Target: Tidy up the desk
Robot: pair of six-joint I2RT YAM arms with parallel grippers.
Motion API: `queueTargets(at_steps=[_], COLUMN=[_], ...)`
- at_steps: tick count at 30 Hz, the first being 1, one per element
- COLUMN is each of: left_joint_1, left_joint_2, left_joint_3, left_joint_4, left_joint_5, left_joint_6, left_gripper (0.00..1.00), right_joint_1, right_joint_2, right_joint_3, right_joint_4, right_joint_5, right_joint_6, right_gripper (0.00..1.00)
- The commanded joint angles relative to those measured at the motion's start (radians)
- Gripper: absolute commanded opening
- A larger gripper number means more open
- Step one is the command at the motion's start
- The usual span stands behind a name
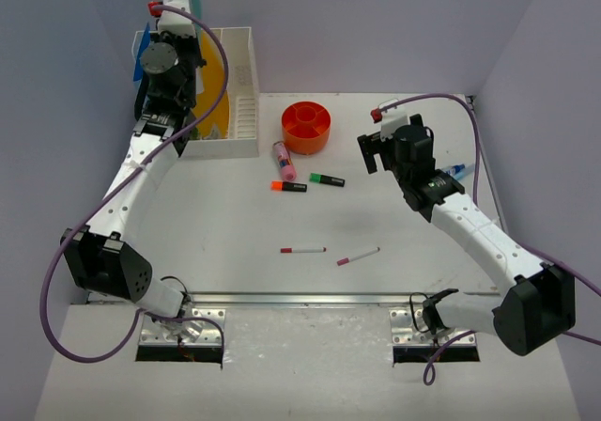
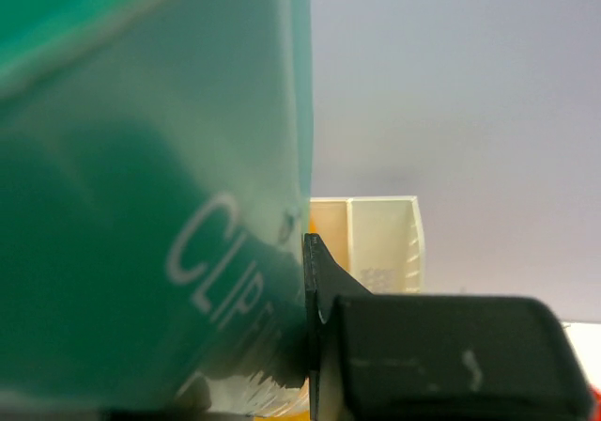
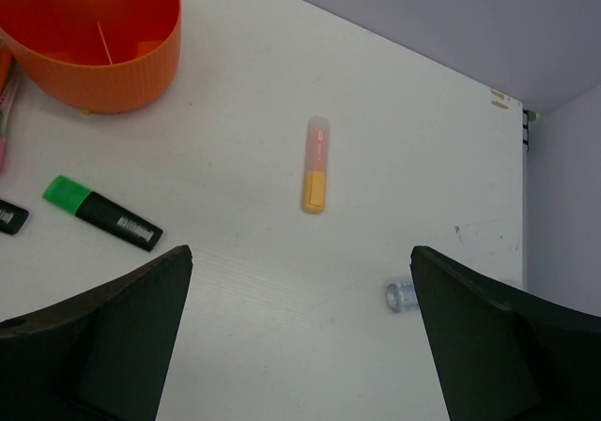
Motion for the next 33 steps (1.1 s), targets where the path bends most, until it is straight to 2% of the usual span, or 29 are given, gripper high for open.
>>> queueTargets(at_steps=[1,6,16,33], left_joint_1=[0.000,0.000,0.000,0.007], left_joint_2=[0.004,0.034,0.117,0.132], left_joint_3=[0.117,0.144,0.128,-0.041], left_joint_4=[0.024,-0.024,-0.007,0.068], left_joint_5=[0.138,0.230,0.203,0.228], left_joint_6=[-0.134,-0.220,-0.235,-0.196], left_gripper=[0.00,0.00,0.00,0.00], right_joint_1=[-0.004,-0.004,-0.004,-0.004], right_joint_2=[0.002,0.013,0.021,0.030], right_joint_3=[0.017,0.017,0.004,-0.019], right_joint_4=[0.010,0.004,0.004,0.000], right_joint_5=[-0.009,-0.013,-0.015,-0.018], right_joint_6=[0.020,0.032,0.032,0.044], right_gripper=[0.99,0.99,0.99,0.99])
